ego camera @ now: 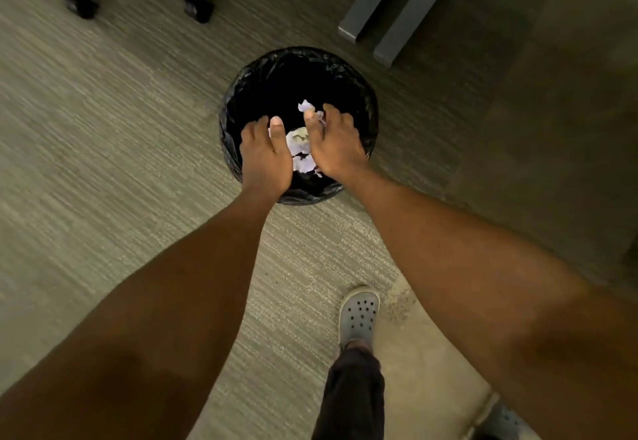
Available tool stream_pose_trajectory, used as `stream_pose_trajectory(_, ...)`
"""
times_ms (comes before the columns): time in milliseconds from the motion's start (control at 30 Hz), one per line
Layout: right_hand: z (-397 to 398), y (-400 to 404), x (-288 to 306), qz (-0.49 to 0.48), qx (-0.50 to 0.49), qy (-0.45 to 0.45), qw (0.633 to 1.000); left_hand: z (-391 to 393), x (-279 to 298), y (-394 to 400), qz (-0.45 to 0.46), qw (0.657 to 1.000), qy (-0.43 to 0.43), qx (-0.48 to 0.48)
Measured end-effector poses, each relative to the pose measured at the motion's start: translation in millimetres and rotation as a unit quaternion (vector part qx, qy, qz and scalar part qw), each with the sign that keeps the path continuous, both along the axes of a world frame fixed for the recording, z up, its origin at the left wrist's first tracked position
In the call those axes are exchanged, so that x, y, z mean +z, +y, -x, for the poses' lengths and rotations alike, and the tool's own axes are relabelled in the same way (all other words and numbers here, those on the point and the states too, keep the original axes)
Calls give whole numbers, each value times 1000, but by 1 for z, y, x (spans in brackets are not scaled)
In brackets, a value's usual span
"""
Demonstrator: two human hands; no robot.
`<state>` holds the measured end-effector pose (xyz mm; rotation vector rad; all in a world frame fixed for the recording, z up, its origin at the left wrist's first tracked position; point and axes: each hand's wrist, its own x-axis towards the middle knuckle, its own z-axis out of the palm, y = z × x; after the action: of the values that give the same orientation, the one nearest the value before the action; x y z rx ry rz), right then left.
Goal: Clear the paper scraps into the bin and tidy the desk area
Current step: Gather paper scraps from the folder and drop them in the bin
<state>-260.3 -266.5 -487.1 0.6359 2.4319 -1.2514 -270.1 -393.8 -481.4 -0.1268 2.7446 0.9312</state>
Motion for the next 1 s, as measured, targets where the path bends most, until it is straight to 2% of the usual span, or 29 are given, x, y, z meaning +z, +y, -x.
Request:
stream_pose_trajectory(67,-8,1,-6,-54,70,-12,996,-8,-7,-2,28,998,-30,-44)
stream_pose_trajectory(167,-24,4,-7,-142,143,23,979,-26,-10,-4,102,988,-2,-119)
stream_pose_trajectory(267,-41,8,-4,-158,172,38,972,-40,-8,-4,118,984,0,-131)
stream_pose_trajectory(567,-101,39,43,-167,154,46,973,-83,39,14,147,970,12,-194)
stream_pose_trajectory(767,-156,80,104,-188,91,36,977,-130,96,59,138,948,41,-282)
stream_pose_trajectory(1000,-243,133,184,-212,-21,19,977,-190,173,133,105,935,55,-334)
